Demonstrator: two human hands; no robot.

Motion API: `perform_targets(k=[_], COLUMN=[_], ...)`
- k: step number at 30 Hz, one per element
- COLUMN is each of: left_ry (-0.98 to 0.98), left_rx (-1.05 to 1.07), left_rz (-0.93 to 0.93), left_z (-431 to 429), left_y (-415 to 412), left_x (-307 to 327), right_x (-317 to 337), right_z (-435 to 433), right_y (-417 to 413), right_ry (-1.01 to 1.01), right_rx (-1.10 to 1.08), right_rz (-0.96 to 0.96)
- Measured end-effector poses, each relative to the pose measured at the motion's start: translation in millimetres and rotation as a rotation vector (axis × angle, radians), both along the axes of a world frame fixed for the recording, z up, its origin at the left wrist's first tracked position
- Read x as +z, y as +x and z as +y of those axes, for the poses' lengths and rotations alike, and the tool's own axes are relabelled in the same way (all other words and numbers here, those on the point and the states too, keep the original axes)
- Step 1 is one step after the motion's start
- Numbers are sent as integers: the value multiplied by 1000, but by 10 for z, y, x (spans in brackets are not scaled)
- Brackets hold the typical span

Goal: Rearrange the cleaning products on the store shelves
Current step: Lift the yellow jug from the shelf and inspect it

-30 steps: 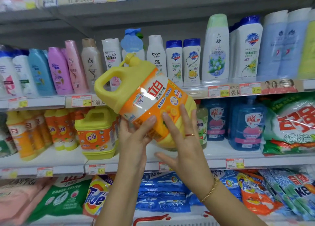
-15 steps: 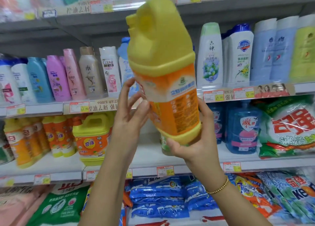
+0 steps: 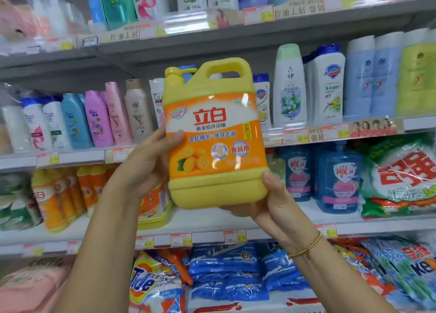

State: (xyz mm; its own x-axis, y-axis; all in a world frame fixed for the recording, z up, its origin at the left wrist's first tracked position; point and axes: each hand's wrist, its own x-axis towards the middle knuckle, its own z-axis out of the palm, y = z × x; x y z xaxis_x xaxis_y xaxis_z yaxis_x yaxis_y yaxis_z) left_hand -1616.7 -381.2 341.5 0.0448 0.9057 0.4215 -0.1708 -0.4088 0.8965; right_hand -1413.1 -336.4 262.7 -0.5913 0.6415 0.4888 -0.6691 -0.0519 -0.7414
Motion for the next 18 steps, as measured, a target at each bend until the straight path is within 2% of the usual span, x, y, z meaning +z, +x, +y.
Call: perform_targets(k=[9, 18], left_ry=[-99, -249], left_rx=[21, -203], left_rz=[-126, -208], left_z=[-187, -46], left_y=[125, 399], left_x=[255, 205], right_x=[638, 995], right_z=[-560, -725], right_y=[286, 608], right_ry=[-36, -36], right_rx=[-175, -325], right_rz=[-200, -456])
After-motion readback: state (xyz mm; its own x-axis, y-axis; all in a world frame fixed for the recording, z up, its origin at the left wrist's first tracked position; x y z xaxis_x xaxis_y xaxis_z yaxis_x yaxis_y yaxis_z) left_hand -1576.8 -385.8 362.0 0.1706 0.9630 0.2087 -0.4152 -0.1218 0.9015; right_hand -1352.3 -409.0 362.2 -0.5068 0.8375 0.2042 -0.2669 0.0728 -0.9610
